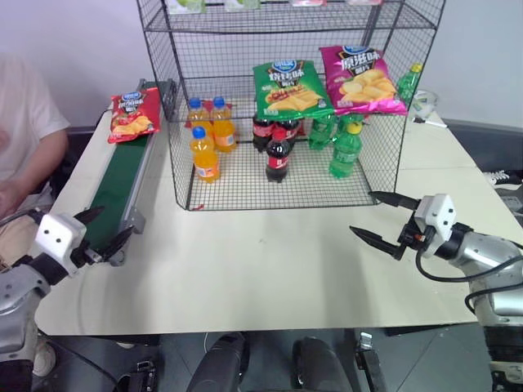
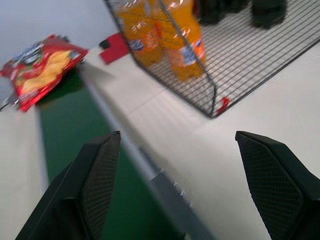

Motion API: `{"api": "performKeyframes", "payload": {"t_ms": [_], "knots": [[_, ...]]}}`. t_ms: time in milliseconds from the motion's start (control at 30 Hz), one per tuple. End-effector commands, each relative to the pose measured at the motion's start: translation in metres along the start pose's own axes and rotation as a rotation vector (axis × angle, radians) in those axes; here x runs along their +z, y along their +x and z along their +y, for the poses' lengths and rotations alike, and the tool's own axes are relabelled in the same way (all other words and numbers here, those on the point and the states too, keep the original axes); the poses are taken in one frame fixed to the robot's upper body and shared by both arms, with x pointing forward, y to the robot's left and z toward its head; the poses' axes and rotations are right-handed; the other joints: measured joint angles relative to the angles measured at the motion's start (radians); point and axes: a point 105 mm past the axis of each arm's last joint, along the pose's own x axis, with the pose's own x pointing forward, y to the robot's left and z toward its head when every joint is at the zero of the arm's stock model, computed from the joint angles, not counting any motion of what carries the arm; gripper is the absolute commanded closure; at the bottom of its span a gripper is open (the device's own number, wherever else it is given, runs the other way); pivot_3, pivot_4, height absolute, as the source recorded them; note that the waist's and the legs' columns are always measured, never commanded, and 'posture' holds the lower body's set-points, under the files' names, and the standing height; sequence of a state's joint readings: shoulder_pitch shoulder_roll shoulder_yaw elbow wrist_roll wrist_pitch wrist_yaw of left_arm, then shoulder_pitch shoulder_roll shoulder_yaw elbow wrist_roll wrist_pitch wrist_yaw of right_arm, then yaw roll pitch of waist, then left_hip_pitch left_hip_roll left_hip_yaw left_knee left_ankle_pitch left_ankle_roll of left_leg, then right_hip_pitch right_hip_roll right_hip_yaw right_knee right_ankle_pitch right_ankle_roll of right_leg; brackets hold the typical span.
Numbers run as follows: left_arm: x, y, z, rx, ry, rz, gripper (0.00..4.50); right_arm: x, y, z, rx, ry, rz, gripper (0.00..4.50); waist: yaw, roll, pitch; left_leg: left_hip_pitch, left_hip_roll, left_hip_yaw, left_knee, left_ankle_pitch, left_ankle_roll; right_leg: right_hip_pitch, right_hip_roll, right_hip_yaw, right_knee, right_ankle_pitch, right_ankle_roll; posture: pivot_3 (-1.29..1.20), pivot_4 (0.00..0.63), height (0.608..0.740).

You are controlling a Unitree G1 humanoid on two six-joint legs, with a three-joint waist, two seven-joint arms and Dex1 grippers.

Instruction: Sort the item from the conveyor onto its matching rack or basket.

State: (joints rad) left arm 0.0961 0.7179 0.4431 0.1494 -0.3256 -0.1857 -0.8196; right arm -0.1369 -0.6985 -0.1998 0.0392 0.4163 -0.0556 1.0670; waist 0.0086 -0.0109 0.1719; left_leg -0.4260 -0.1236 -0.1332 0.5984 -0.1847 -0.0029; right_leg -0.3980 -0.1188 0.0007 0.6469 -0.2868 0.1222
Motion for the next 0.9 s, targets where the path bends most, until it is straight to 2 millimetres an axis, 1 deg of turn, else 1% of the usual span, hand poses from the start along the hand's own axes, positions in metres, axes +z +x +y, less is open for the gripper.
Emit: {"api": "performKeyframes", "payload": {"t_ms": [33, 133, 200, 300, 333, 400, 467, 500, 567, 633, 733, 900], "knots": [[0.016, -0.017, 0.01, 0.064, 0.16, -0.026, 0.69, 0.024, 0.018, 0.013, 0.057, 0.019, -0.117, 0.0, -0.002, 0.0, 0.0, 0.0, 0.0, 0.0, 0.0, 0.0, 0.0, 0.0, 0.0, 0.0, 0.0, 0.0, 0.0, 0.0, 0.15, 0.74], [0.018, -0.033, 0.012, 0.094, 0.282, -0.014, 0.69, 0.025, 0.028, 0.024, 0.098, 0.038, -0.133, 0.0, -0.003, 0.0, 0.0, 0.0, 0.0, 0.0, -0.001, 0.0, -0.001, -0.001, 0.0, 0.001, 0.0, 0.0, 0.0, 0.0, 0.15, 0.74], [0.012, -0.048, 0.01, 0.091, 0.438, 0.034, 0.69, 0.025, 0.034, 0.027, 0.111, 0.047, -0.14, 0.0, -0.002, 0.0, 0.0, 0.0, 0.0, 0.0, -0.001, -0.001, -0.001, -0.001, 0.0, 0.001, -0.001, 0.0, 0.0, 0.0, 0.15, 0.74], [0.008, -0.061, 0.005, 0.074, 0.579, 0.054, 0.69, 0.026, 0.037, 0.03, 0.125, 0.056, -0.149, 0.0, 0.002, 0.0, 0.0, 0.0, 0.0, 0.001, -0.001, -0.001, -0.001, -0.001, -0.001, 0.001, -0.003, 0.0, -0.001, 0.0, 0.15, 0.74], [0.005, -0.068, 0.005, 0.072, 0.65, 0.076, 0.69, 0.024, 0.039, 0.032, 0.139, 0.058, -0.145, 0.0, 0.004, 0.0, 0.0, 0.0, 0.0, 0.001, -0.001, -0.001, -0.001, -0.001, -0.001, 0.001, -0.003, 0.0, -0.001, 0.0, 0.15, 0.74], [-0.001, -0.086, 0.004, 0.07, 0.789, 0.112, 0.69, 0.016, 0.041, 0.043, 0.218, 0.038, -0.094, 0.0, 0.004, -0.001, 0.0, 0.0, 0.0, 0.001, -0.001, -0.001, -0.001, -0.003, -0.001, 0.001, -0.003, 0.0, -0.001, 0.0, 0.15, 0.74], [-0.008, -0.098, 0.007, 0.085, 0.86, 0.154, 0.69, 0.006, 0.04, 0.053, 0.295, 0.004, -0.037, 0.0, 0.003, 0.0, 0.0, 0.0, 0.0, 0.001, -0.001, -0.001, -0.001, -0.003, -0.001, 0.001, -0.004, 0.0, -0.001, 0.0, 0.15, 0.74], [-0.011, -0.101, 0.008, 0.089, 0.889, 0.164, 0.69, 0.006, 0.04, 0.054, 0.307, 0.007, -0.037, 0.0, 0.003, 0.0, 0.0, 0.0, 0.0, 0.001, -0.002, -0.001, -0.001, -0.003, -0.001, 0.001, -0.004, 0.0, -0.001, 0.0, 0.15, 0.74], [-0.014, -0.106, 0.008, 0.084, 0.945, 0.176, 0.69, 0.012, 0.043, 0.054, 0.32, 0.026, -0.065, 0.0, 0.005, 0.0, 0.0, 0.0, 0.0, 0.001, -0.002, -0.001, -0.001, -0.004, -0.001, 0.0, -0.004, 0.0, -0.001, 0.0, 0.15, 0.74], [-0.02, -0.11, 0.004, 0.047, 0.997, 0.186, 0.69, 0.018, 0.046, 0.059, 0.371, 0.013, -0.078, 0.0, 0.004, -0.001, 0.0, 0.0, 0.0, 0.001, -0.002, -0.001, -0.001, -0.004, -0.001, 0.0, -0.003, 0.0, 0.0, 0.0, 0.15, 0.74], [-0.028, -0.112, 0.007, 0.04, 1.057, 0.221, 0.69, 0.022, 0.05, 0.065, 0.425, 0.001, -0.087, 0.0, 0.002, -0.001, 0.0, 0.0, 0.0, 0.001, -0.002, -0.001, -0.001, -0.004, -0.001, 0.0, -0.003, 0.0, 0.0, 0.0, 0.15, 0.74], [-0.026, -0.111, 0.015, 0.08, 1.14, 0.213, 0.69, 0.023, 0.054, 0.062, 0.409, 0.014, -0.099, 0.0, 0.003, -0.001, 0.0, 0.0, 0.0, 0.001, -0.002, -0.001, -0.001, -0.005, 0.0, 0.0, -0.002, 0.0, 0.0, 0.0, 0.15, 0.74]]}}
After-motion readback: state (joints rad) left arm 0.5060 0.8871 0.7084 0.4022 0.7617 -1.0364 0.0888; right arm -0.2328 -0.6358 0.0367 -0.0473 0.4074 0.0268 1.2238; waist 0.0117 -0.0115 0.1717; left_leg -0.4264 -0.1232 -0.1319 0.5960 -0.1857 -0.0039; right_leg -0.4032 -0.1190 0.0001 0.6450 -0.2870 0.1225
